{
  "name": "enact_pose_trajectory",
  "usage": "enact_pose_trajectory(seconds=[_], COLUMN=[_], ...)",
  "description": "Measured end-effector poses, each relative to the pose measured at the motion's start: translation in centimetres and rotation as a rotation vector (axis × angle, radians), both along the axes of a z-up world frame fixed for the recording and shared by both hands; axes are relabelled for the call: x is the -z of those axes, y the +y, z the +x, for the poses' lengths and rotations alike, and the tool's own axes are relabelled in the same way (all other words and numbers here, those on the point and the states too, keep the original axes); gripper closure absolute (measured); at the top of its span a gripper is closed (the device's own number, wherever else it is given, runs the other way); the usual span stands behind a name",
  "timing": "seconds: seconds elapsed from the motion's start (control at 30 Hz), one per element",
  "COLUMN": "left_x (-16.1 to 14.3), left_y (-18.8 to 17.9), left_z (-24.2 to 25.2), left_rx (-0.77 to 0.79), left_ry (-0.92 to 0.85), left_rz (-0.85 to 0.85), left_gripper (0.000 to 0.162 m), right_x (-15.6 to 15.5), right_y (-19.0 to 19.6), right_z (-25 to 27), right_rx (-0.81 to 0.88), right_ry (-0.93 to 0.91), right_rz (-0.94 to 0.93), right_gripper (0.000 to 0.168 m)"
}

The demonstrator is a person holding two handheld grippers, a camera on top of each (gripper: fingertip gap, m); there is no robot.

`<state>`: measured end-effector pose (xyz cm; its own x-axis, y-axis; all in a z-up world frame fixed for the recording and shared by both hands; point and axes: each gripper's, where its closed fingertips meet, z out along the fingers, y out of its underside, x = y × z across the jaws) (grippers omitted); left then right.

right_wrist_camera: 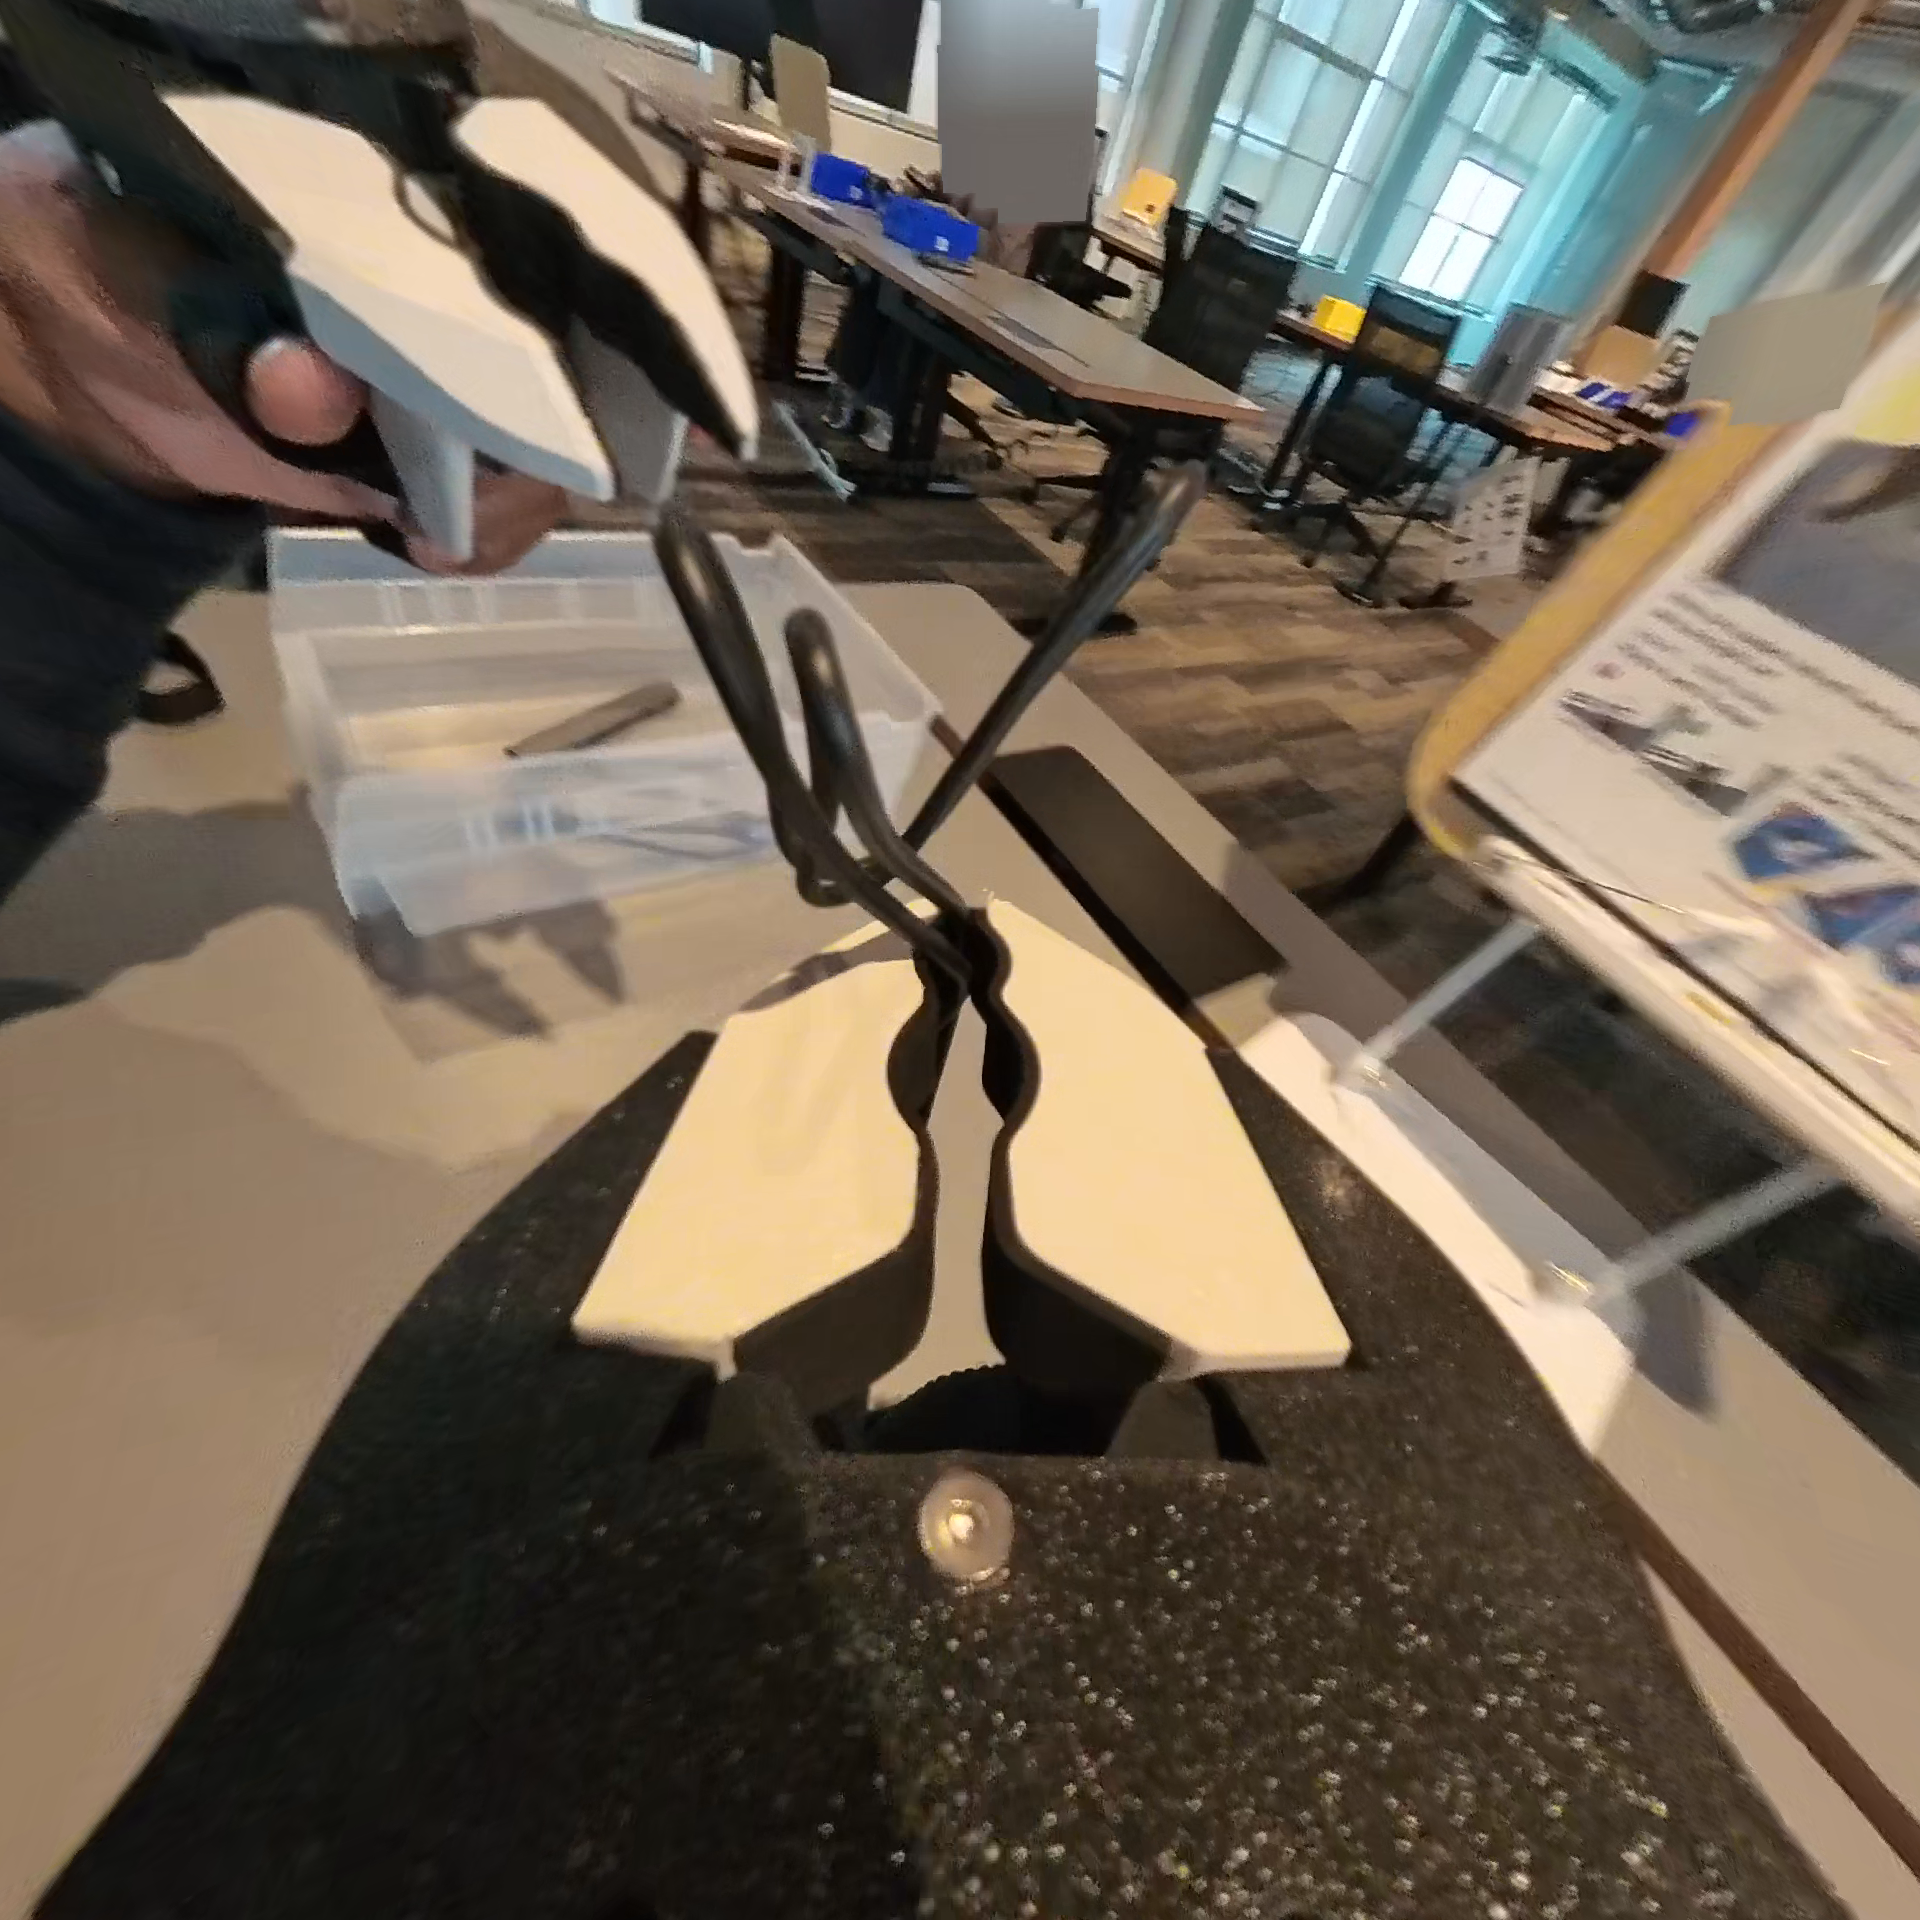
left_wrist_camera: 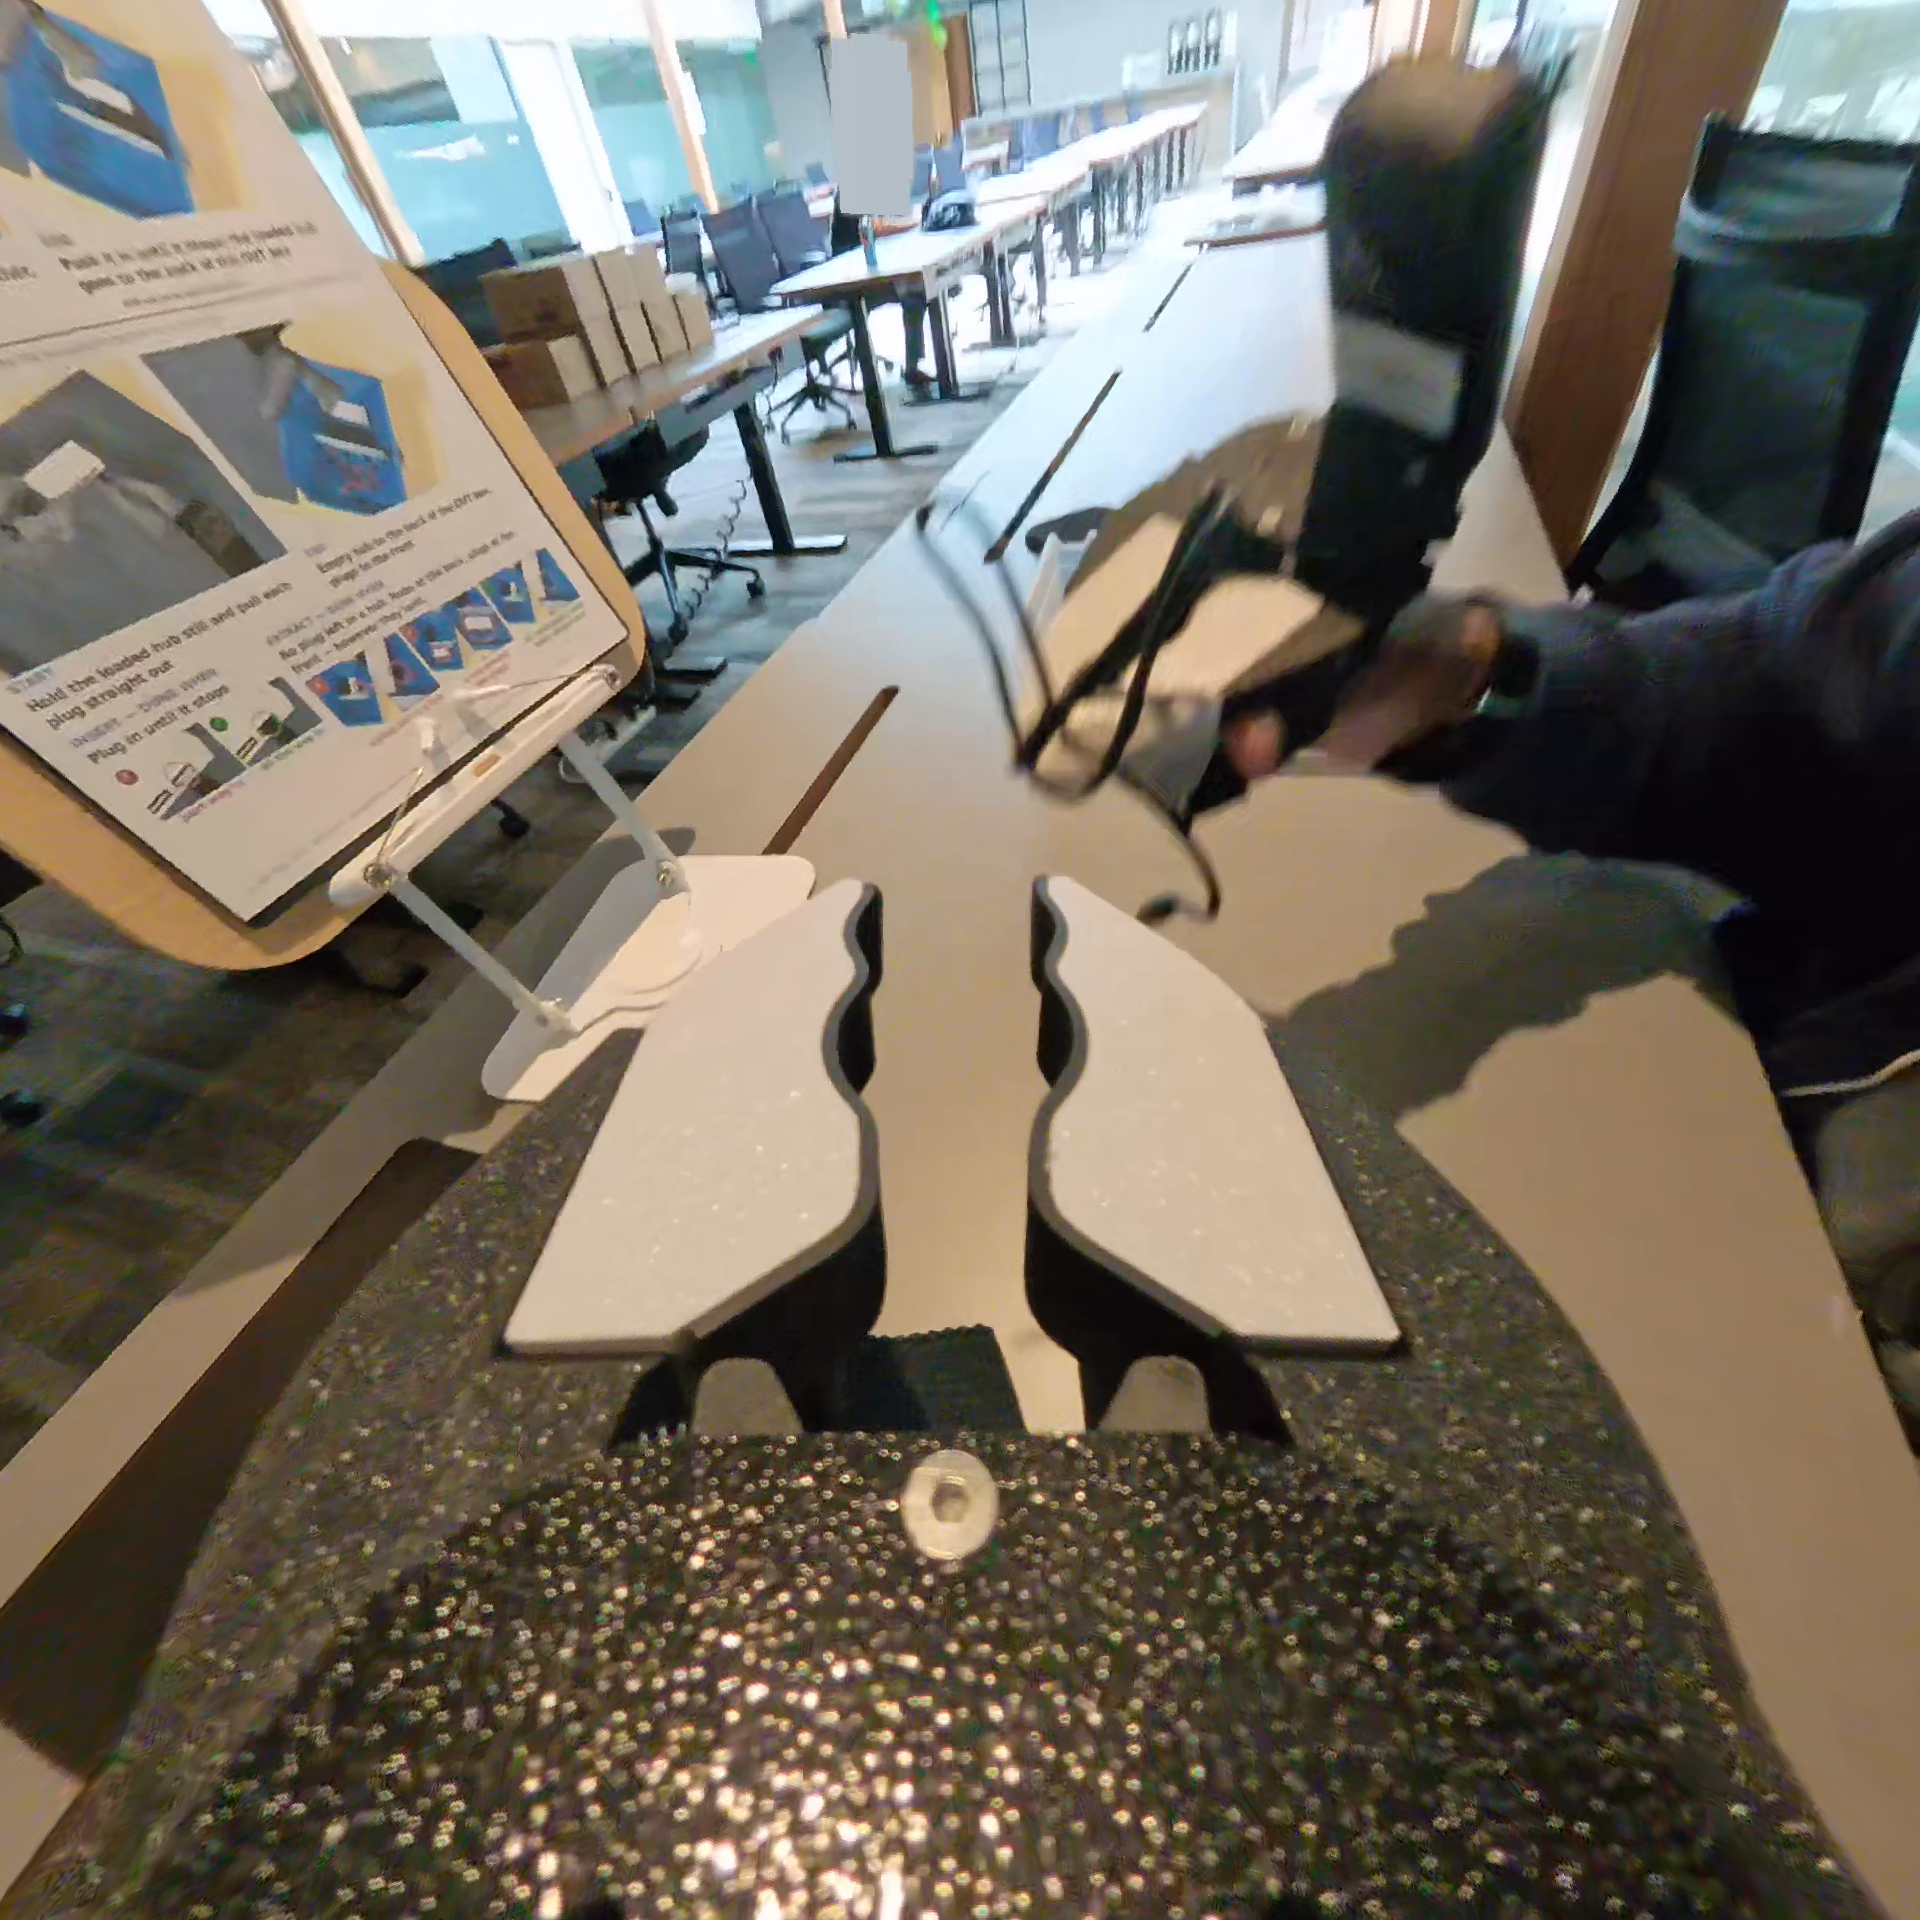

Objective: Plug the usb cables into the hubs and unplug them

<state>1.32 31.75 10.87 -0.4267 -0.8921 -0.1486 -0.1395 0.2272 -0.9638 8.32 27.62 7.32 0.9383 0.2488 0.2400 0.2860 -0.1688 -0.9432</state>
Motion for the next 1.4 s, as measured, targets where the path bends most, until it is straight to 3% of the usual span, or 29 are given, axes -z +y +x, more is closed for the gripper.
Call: enact_pose_trajectory(seconds=[0.27, 0.4, 0.5, 0.73, 0.93, 1.23, 1.4], left_x=[1.9, 3.0, 3.9, 5.3, 5.7, 6.1, 6.5], left_y=[-0.5, -0.8, -0.7, -0.4, 0.1, 0.2, 0.6], left_z=[1.2, 2.0, 2.6, 3.3, 3.6, 3.8, 3.7], left_rx=[0.0, 0.009, 0.004, -0.007, -0.018, -0.016, -0.026], left_ry=[0.062, 0.093, 0.119, 0.156, 0.165, 0.172, 0.184], left_rz=[0.04, 0.038, 0.046, 0.044, 0.046, 0.06, 0.083], left_gripper=[0.137, 0.137, 0.138, 0.139, 0.14, 0.141, 0.141], right_x=[-6.0, -6.1, -2.6, 9.7, 15.3, 20.6, 19.9], right_y=[-16.7, -24.9, -28.9, -34.1, -37.5, -39.7, -40.4], right_z=[13.7, 19.2, 21.6, 27.2, 29.5, 31.3, 31.2], right_rx=[0.365, 0.487, 0.45, 0.427, 0.434, 0.258, 0.215], right_ry=[-0.193, -0.33, -0.371, -0.42, -0.537, -0.815, -0.721], right_rz=[-0.038, -0.087, -0.143, -0.359, -0.526, -1.01, -1.155], right_gripper=[0.166, 0.166, 0.166, 0.165, 0.166, 0.162, 0.131])
